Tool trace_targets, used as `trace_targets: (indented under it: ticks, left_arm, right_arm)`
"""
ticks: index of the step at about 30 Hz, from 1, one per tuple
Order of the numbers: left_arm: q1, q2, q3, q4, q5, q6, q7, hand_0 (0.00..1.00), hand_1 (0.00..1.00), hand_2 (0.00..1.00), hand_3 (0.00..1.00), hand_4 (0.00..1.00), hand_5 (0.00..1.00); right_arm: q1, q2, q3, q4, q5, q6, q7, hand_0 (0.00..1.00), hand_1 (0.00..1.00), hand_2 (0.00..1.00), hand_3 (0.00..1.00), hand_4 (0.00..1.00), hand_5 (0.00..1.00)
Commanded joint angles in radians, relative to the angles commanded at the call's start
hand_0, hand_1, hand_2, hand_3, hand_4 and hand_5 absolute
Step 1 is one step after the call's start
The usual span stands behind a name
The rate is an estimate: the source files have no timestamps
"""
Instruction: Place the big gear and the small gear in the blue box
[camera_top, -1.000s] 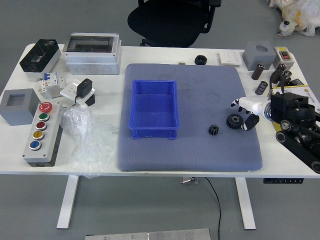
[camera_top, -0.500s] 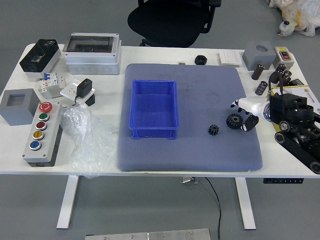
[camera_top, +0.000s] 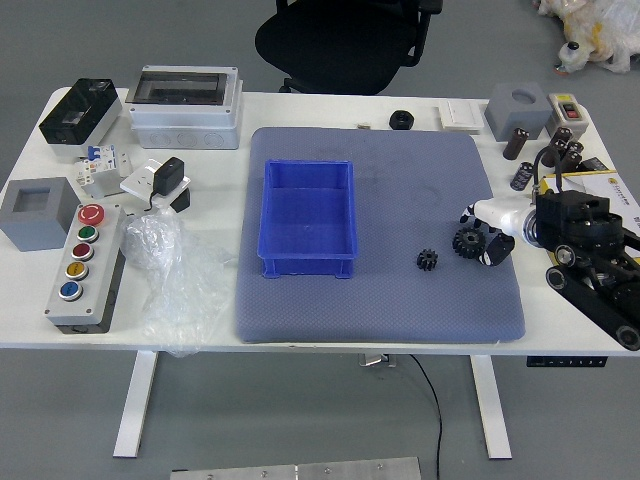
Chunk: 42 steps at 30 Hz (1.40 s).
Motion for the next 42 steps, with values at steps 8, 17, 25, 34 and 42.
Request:
trace_targets:
  ticks: [8, 17, 25, 34, 42]
  left_arm:
    - [-0.002, -0.001, 0.001, 0.000, 0.000, 0.000, 0.000, 0.857, 0.826, 0.822, 0.771, 0.594, 0.371]
    - [-0.002, -0.001, 0.003, 0.000, 0.000, 0.000, 0.000, 0.857, 0.826, 0.821, 0.771, 0.593, 0.371]
    - [-0.001, -0.001, 0.006, 0.000, -0.001, 0.000, 0.001, 0.857, 0.826, 0.822, 0.771, 0.593, 0.372]
    - [-0.002, -0.002, 0.005, 0.000, 0.000, 0.000, 0.001, 0.857, 0.826, 0.822, 0.770, 0.593, 0.372]
    - [-0.002, -0.001, 0.003, 0.000, -0.001, 0.000, 0.002, 0.857, 0.826, 0.821, 0.771, 0.593, 0.372]
  right_arm:
    - [-0.002, 0.003, -0.001, -0.004, -0.004, -0.002, -0.002, 0.696, 0.711, 0.818, 0.839, 0.734, 0.002]
    - [-0.007, 0.011, -0.003, -0.008, -0.020, -0.018, -0.005, 0.638, 0.626, 0.721, 0.793, 0.729, 0.002]
    - [-0.013, 0.018, -0.004, -0.010, -0.034, -0.038, -0.007, 0.563, 0.573, 0.658, 0.739, 0.723, 0.002]
    - [-0.019, 0.026, -0.004, -0.015, -0.043, -0.065, -0.008, 0.454, 0.460, 0.516, 0.633, 0.691, 0.002]
    - [-0.016, 0.026, 0.005, -0.016, -0.038, -0.088, -0.010, 0.414, 0.416, 0.454, 0.622, 0.647, 0.026]
